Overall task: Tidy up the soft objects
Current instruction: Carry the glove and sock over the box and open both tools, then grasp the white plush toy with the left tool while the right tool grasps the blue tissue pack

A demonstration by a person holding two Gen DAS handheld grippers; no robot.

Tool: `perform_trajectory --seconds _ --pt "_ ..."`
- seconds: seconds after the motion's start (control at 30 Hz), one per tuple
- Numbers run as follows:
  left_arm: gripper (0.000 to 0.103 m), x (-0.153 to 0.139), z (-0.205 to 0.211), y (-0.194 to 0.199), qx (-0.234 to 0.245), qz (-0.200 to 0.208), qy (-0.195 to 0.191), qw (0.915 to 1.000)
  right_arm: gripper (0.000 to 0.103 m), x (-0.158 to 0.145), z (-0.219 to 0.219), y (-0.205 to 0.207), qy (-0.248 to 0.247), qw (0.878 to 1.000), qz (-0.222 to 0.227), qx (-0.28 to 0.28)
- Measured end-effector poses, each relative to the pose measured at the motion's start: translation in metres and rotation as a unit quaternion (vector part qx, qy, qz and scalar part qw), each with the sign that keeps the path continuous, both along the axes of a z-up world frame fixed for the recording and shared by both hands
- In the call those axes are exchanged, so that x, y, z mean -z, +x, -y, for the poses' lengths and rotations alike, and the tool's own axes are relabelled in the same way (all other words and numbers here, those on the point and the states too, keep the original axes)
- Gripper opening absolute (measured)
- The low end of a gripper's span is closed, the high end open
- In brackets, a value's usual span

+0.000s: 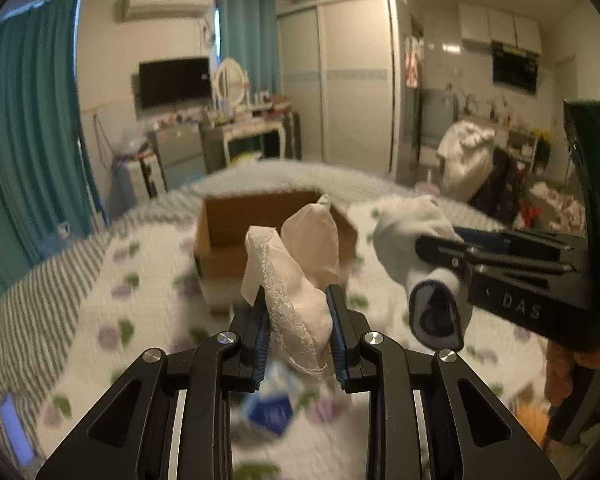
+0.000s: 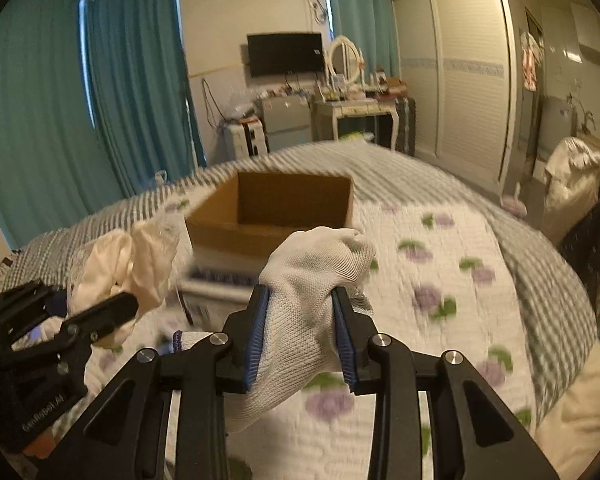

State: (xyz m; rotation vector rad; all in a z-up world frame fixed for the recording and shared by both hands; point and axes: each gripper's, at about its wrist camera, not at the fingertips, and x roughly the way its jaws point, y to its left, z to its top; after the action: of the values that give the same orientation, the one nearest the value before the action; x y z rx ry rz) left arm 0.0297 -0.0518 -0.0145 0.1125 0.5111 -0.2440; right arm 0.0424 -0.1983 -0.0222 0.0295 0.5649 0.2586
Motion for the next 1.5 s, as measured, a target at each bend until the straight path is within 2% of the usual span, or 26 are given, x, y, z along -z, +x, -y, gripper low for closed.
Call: perform_trajectory --seconds 0.17,0.33,0.5,0.67,0.7,0.73,0.77,0.8,0.87,0.93,1.0,1.1,1.2,1.27,1.33,1.4,1.5 --pt "0.025 -0.026 -0.006 0.054 0.001 0.032 -0.003 0.9995 0.032 -0.036 -0.01 0.048 -0.01 0.999 0.036 -0.009" --pt "0.025 -0.016 -0.005 0.13 0.001 0.023 0.012 0.9997 0.032 -0.043 -0.021 0.11 -0.007 0.999 0.039 -0.019" --pt "0.027 0.014 -0.002 0.184 0.001 0.003 0.032 0.9995 0.032 -0.012 -0.037 0.177 -0.017 0.999 0.008 -0.029" --pt "0.03 0.05 -0.003 0.213 -0.011 -0.024 0.06 0.9979 0.032 0.022 -0.039 0.214 -0.018 0.999 -0.016 -0.031" --pt "0.033 0.057 -0.005 0.219 -0.018 -0.033 0.062 0.9974 0.033 0.027 -0.038 0.217 -0.016 0.999 -0.018 -0.031" --pt "0.049 0.06 -0.007 0.22 -0.021 -0.037 0.061 0.9972 0.034 0.031 -0.037 0.219 -0.015 0.999 -0.019 -0.028" --pt "0.069 0.063 -0.01 0.223 -0.029 -0.041 0.057 0.9971 0.039 0.033 -0.036 0.219 -0.014 0.999 -0.02 -0.025" --pt "0.075 0.063 -0.011 0.222 -0.035 -0.038 0.053 0.9973 0.042 0.035 -0.033 0.218 -0.012 1.0 -0.019 -0.021" --pt "0.078 0.06 -0.014 0.221 -0.043 -0.031 0.047 0.9975 0.059 0.036 -0.027 0.215 -0.007 1.0 -0.014 -0.013" --pt "0.078 0.054 -0.017 0.219 -0.052 -0.034 0.049 0.9969 0.066 0.03 -0.022 0.21 -0.004 1.0 -0.008 -0.005" --pt "0.078 0.043 -0.019 0.213 -0.058 -0.032 0.046 0.9967 0.068 0.018 -0.015 0.203 -0.005 1.0 -0.003 0.005" --pt "0.078 0.017 -0.025 0.196 -0.066 -0.014 0.043 0.9968 0.078 -0.014 -0.007 0.178 -0.005 1.0 0.017 0.014" --pt "0.083 -0.018 -0.032 0.165 -0.072 0.015 0.04 0.9964 0.082 -0.052 -0.003 0.146 -0.016 0.999 0.037 0.021" --pt "0.088 -0.04 -0.039 0.143 -0.074 0.033 0.034 0.9962 0.093 -0.074 -0.002 0.123 -0.022 0.998 0.047 0.024" --pt "0.089 -0.06 -0.045 0.117 -0.076 0.049 0.027 0.9955 0.097 -0.094 0.0 0.095 -0.023 0.998 0.06 0.029" --pt "0.089 -0.074 -0.052 0.088 -0.079 0.058 0.02 0.995 0.101 -0.107 0.0 0.071 -0.024 0.997 0.065 0.027" --pt "0.089 -0.077 -0.064 0.056 -0.079 0.064 0.017 0.9947 0.103 -0.115 -0.005 0.033 -0.034 0.997 0.069 0.021"
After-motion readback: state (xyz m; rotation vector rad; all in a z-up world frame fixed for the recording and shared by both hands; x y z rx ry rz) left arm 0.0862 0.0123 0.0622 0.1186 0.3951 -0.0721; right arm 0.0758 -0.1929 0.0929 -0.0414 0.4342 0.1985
